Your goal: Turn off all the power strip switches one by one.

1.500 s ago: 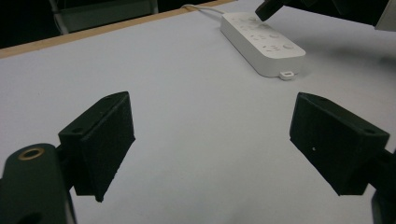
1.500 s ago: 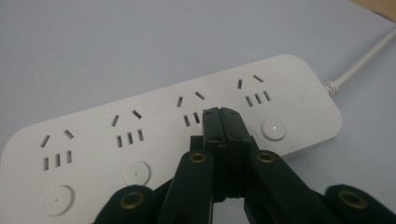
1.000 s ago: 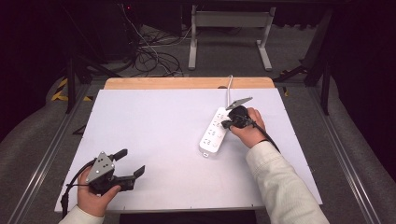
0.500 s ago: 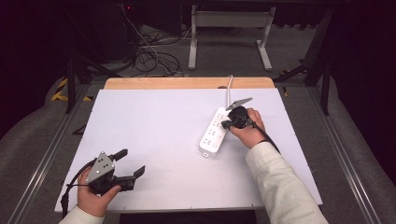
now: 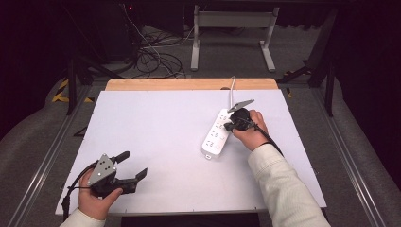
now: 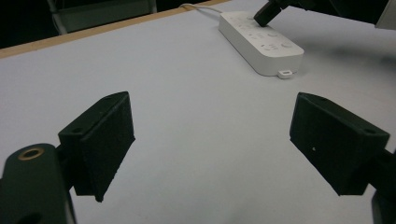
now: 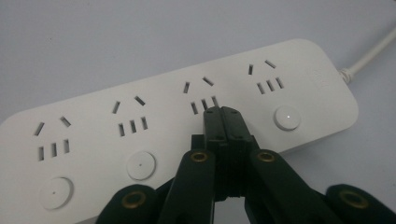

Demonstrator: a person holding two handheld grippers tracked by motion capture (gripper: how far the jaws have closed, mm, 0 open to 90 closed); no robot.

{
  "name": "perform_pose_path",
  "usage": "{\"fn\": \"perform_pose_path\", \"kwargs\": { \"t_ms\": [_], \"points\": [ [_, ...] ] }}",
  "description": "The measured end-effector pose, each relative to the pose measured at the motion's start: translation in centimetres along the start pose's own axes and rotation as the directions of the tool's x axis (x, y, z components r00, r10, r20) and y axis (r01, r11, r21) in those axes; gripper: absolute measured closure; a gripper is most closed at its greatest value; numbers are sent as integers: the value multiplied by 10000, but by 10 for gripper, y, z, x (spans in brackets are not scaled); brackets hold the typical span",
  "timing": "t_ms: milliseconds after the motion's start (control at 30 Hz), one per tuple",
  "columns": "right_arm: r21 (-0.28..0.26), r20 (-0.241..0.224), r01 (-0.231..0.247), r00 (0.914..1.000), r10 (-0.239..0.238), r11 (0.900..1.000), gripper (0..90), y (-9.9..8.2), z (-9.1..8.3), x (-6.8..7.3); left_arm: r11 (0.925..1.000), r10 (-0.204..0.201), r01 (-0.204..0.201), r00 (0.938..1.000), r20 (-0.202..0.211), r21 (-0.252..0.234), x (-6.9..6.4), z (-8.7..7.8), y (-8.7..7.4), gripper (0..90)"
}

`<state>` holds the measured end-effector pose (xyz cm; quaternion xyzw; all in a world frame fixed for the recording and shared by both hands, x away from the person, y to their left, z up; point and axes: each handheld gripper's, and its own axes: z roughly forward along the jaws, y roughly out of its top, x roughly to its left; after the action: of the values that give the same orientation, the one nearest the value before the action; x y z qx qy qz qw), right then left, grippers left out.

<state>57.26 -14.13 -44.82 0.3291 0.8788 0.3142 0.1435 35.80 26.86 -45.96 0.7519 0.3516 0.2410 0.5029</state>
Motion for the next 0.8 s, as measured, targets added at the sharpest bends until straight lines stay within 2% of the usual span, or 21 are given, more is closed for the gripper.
{"fn": "perform_pose_path", "kwargs": {
  "t_ms": [233,333,400,467,567,633,800],
  "points": [
    [65,151,17,9999,-18,10000,900,0,1,2,10000,-10,10,10000,-4,-12,0,0,0,143],
    [-36,52,0,10000,1,10000,900,0,-1,0,10000,-95,95,10000,-1,-17,0,0,0,143],
    [-163,131,55,9999,-53,9999,900,1,-3,-2,10000,-65,65,10000,-28,-38,1,0,0,143],
    [-739,-67,-252,9997,248,9969,900,0,-6,-5,9999,-138,138,9999,-25,-13,2,1,0,143],
    [-1373,144,-282,9994,305,9901,900,3,-14,-8,9999,-111,111,9999,-19,-2,2,1,-1,143],
    [-1448,143,-361,9992,386,9888,900,5,-18,-10,9998,-183,183,9998,3,-2,2,1,-1,143],
    [-1460,344,-266,9989,320,9889,900,7,-21,-13,10000,-76,76,10000,-43,4,2,1,0,143]
  ]
}}
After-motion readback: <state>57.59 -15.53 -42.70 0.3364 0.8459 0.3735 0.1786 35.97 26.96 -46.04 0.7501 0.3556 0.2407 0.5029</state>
